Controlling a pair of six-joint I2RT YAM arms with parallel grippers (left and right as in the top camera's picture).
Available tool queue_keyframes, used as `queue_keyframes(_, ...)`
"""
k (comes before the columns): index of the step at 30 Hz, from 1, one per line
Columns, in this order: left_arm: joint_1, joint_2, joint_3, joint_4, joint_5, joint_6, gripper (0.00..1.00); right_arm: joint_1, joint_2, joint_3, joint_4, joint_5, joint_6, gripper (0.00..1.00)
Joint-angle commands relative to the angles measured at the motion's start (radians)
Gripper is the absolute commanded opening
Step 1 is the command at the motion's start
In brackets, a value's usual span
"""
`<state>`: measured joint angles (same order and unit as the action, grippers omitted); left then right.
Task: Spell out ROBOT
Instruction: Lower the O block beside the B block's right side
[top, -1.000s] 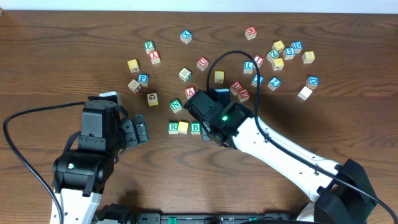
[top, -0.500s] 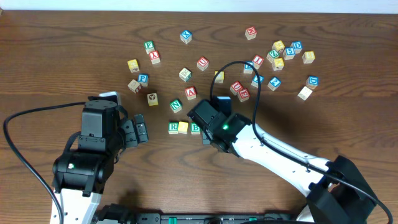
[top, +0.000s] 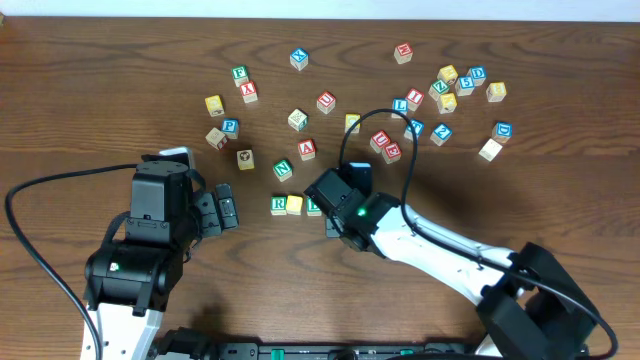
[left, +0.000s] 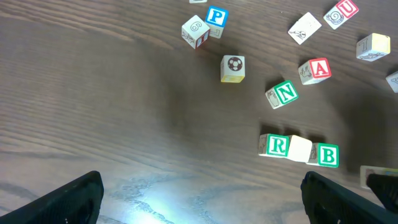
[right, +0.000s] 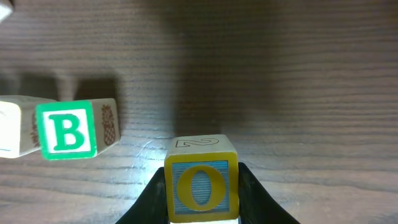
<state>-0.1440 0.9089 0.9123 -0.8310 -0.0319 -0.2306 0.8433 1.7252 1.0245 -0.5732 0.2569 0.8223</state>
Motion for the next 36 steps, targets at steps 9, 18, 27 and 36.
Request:
queue_keyframes(9, 0.005, 0.000, 0.022, -0.002, -0.005, 0.012, 1.00, 0.002, 0.045, -0.003, 0.047, -0.007, -0.016, 0.01)
queue_keyframes(18, 0.005, 0.000, 0.022, -0.002, -0.005, 0.013, 1.00, 0.002, 0.077, -0.003, 0.091, -0.025, -0.027, 0.01)
queue_keyframes(27, 0.005, 0.000, 0.022, -0.002, -0.005, 0.012, 1.00, 0.002, 0.081, -0.003, 0.134, -0.028, -0.043, 0.01)
queue_keyframes(36, 0.005, 0.000, 0.022, -0.002, -0.005, 0.012, 1.00, -0.004, 0.127, -0.003, 0.174, -0.028, -0.064, 0.01)
